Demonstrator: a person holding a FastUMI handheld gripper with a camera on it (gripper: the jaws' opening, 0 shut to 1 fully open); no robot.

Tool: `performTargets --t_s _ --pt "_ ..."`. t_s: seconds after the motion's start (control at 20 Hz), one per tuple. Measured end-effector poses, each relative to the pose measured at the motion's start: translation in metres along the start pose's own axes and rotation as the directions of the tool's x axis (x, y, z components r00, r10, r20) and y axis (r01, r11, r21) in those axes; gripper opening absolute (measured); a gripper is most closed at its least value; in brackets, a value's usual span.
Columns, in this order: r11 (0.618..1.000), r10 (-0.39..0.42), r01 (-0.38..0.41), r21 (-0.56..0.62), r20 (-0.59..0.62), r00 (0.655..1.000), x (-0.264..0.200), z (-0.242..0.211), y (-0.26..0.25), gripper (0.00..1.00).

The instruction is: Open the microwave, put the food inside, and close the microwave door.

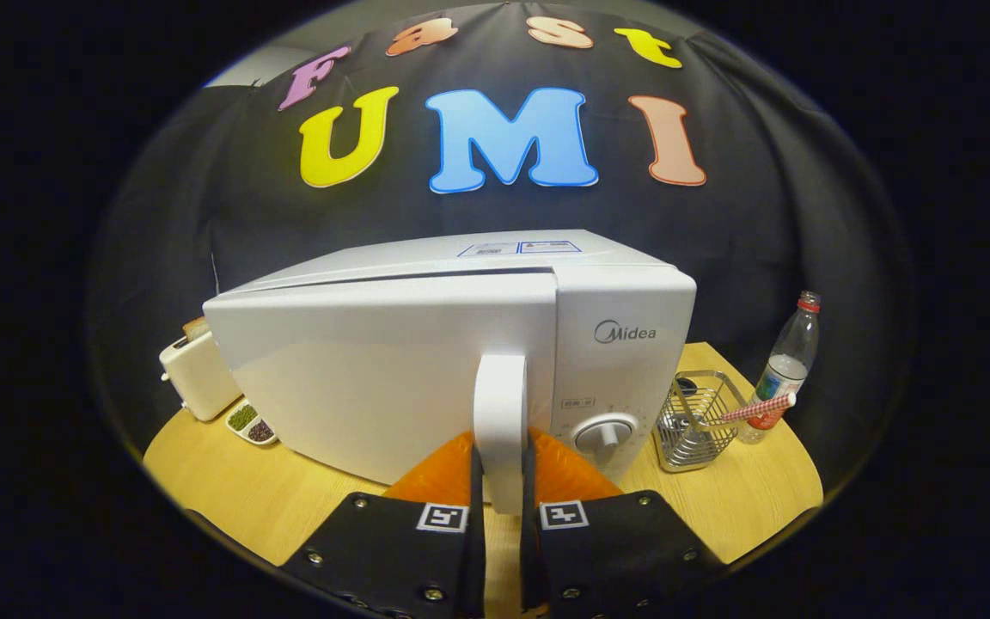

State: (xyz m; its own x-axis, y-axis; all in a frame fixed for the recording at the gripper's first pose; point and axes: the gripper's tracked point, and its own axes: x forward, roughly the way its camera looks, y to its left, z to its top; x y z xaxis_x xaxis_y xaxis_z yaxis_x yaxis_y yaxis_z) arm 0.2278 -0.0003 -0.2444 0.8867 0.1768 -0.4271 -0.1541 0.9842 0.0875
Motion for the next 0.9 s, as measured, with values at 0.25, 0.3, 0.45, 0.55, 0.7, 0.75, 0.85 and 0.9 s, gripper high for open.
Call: performTargets --t_s 0.25,0.3,0.45,0.55,0.7,0.75,0.85,0.9 --pt "0.999 -0.033 0.034 0.023 -0.041 0.999 -0.024 -0.012 0.010 0.16" --pt "0.999 -0.034 0.035 0.027 -0.050 0.998 -0.030 -0.015 0.014 0.18" --pt "0.998 -0.019 0.023 0.054 -0.062 0.998 -0.054 -0.026 0.028 0.25" --pt "0.998 -0.020 0.024 0.058 -0.078 0.997 -0.069 -0.036 0.040 0.28" --pt "0.999 -0.029 0.032 0.033 -0.084 0.996 -0.089 -0.044 0.056 0.29" --pt "0.999 -0.031 0.034 0.027 -0.087 0.996 -0.093 -0.046 0.062 0.29" --pt "0.999 -0.032 0.035 0.027 -0.087 0.996 -0.106 -0.050 0.072 0.29" --pt "0.999 -0.037 0.040 0.026 -0.089 0.995 -0.111 -0.051 0.076 0.29"
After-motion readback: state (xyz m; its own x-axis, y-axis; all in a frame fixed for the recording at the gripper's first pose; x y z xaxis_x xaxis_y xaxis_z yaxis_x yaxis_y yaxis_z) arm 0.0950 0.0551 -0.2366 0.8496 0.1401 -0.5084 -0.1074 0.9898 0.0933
